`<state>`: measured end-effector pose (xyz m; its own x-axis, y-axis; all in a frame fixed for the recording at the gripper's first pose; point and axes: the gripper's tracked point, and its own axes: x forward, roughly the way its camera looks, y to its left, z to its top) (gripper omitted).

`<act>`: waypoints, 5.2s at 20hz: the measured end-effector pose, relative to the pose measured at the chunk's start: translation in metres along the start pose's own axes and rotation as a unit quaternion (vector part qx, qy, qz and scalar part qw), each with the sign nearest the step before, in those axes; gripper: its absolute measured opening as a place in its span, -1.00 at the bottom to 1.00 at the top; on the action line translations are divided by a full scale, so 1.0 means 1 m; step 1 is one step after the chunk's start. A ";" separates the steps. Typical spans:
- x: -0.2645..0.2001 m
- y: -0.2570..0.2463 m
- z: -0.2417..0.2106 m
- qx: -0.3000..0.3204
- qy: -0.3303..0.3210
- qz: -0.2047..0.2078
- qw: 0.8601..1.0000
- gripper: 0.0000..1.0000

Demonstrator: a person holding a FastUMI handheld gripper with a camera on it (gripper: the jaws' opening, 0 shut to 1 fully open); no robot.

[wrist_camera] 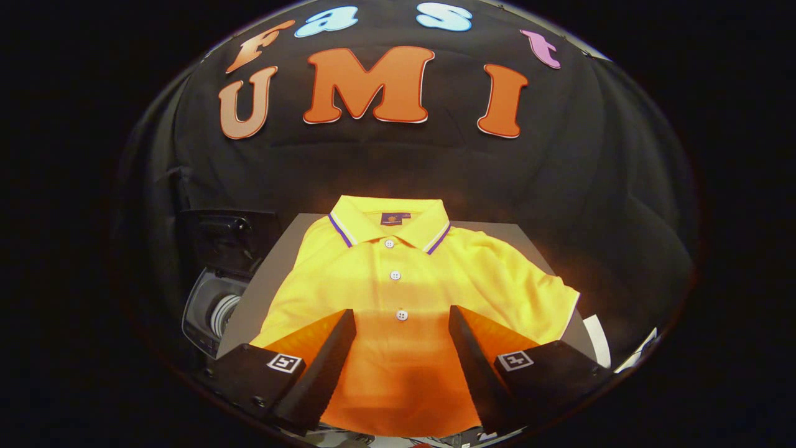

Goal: Put the clothes into the washing machine and then close the washing machine lid.

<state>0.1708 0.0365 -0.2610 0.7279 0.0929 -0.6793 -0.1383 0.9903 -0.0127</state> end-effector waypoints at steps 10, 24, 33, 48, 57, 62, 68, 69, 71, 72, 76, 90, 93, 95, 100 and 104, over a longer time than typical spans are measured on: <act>0.009 0.009 -0.003 0.049 -0.017 0.055 0.997 0.16; -0.008 0.007 0.005 0.195 -0.116 0.120 0.966 -0.75; -0.086 0.020 0.070 0.081 -0.241 0.082 0.964 -0.75; -0.202 0.104 0.116 0.041 -0.340 0.114 0.933 -0.75; -0.207 0.251 0.129 0.026 -0.341 0.091 0.935 -0.75; -0.179 0.340 0.111 0.026 -0.311 0.129 0.941 -0.75; -0.097 0.403 0.067 0.011 -0.238 0.144 0.960 -0.75; -0.078 0.411 0.053 0.008 -0.218 0.143 0.965 -0.75; -0.042 0.426 0.024 0.006 -0.176 0.143 0.974 -0.75; -0.023 0.433 0.008 0.008 -0.155 0.143 0.978 -0.75; 0.051 0.454 -0.057 0.020 -0.065 0.136 0.988 -0.75; 0.179 0.439 -0.187 0.064 0.162 0.063 0.983 -0.75; 0.185 0.437 -0.191 0.047 0.177 0.058 0.981 -0.70; 0.184 0.442 -0.194 0.041 0.179 0.061 0.981 -0.53; 0.180 0.445 -0.196 0.053 0.188 0.067 0.978 -0.43; 0.176 0.441 -0.191 0.050 0.180 0.063 0.980 0.38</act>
<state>0.1094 0.4698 -0.5267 0.4225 0.1914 -0.8859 -0.1334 0.9799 0.1481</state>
